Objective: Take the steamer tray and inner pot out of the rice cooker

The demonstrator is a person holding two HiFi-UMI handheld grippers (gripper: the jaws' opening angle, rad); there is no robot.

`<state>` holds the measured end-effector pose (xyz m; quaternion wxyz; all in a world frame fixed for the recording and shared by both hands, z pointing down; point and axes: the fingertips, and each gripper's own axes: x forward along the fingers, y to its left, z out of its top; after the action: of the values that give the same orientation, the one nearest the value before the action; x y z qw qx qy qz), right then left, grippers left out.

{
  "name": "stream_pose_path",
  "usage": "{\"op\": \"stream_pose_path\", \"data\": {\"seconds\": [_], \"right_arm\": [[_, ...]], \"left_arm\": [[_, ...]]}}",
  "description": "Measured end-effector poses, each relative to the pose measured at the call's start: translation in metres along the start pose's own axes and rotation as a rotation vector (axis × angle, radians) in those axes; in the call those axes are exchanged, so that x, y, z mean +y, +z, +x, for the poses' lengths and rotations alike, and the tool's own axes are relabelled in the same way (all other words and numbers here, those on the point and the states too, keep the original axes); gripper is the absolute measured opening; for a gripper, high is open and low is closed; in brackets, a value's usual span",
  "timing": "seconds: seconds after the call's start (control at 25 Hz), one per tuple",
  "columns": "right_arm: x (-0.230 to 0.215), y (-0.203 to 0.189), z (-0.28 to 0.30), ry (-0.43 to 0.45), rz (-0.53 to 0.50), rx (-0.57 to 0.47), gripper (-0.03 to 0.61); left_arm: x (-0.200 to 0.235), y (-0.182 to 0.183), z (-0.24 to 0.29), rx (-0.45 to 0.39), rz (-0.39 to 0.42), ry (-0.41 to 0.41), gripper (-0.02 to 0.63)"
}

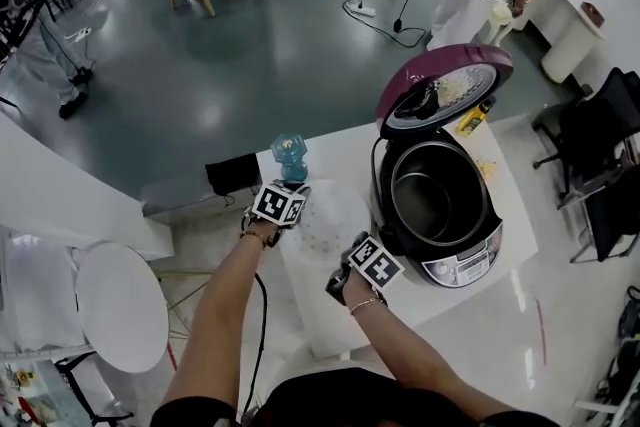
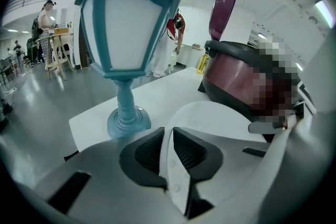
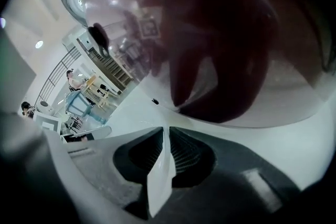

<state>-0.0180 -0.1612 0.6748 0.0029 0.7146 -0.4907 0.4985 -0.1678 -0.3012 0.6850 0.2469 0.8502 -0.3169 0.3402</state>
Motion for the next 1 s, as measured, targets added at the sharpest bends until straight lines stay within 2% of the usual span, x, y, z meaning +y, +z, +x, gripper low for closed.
{"op": "stream_pose_path", "data": {"seconds": [0.12,0.2,0.24,0.28,0.32,0.4,0.56,0.72,0.84,0.92,1.0], "right_arm": [[0.001,0.000,0.002,0.012,-0.003,-0.007,0.034],[0.001,0.001,0.003,0.035,0.017,-0.018,0.038],[0.000,0.001,0.004,0.048,0.030,-0.023,0.044],[-0.001,0.001,0.004,0.060,0.042,-0.026,0.060],[-0.001,0.000,0.003,0.073,0.053,-0.027,0.082],[-0.002,-0.003,-0.001,0.096,0.072,-0.019,0.164],[0.002,-0.008,-0.020,0.146,0.045,-0.008,0.184],[0.013,-0.012,-0.046,0.230,-0.006,0.003,0.184],[0.014,-0.027,-0.064,0.290,0.003,0.056,0.184],[0.022,-0.035,-0.082,0.365,-0.018,0.091,0.184],[0.038,-0.032,-0.107,0.483,-0.076,0.083,0.184]], "left_arm": [[0.002,0.000,-0.002,-0.008,0.014,0.011,0.054],[0.003,0.008,-0.010,-0.052,0.025,0.027,0.064],[0.003,0.011,-0.015,-0.076,0.028,0.031,0.110],[0.002,0.013,-0.018,-0.094,0.028,0.029,0.149],[0.002,0.012,-0.022,-0.109,0.024,0.021,0.155],[0.002,0.009,-0.028,-0.128,0.010,0.021,0.168],[0.007,-0.006,-0.046,-0.191,-0.050,0.086,0.202],[0.005,-0.024,-0.072,-0.265,-0.103,0.151,0.202],[-0.016,-0.033,-0.098,-0.318,-0.101,0.167,0.202],[-0.041,-0.037,-0.117,-0.354,-0.077,0.170,0.202],[-0.071,-0.038,-0.139,-0.399,-0.039,0.167,0.202]]}}
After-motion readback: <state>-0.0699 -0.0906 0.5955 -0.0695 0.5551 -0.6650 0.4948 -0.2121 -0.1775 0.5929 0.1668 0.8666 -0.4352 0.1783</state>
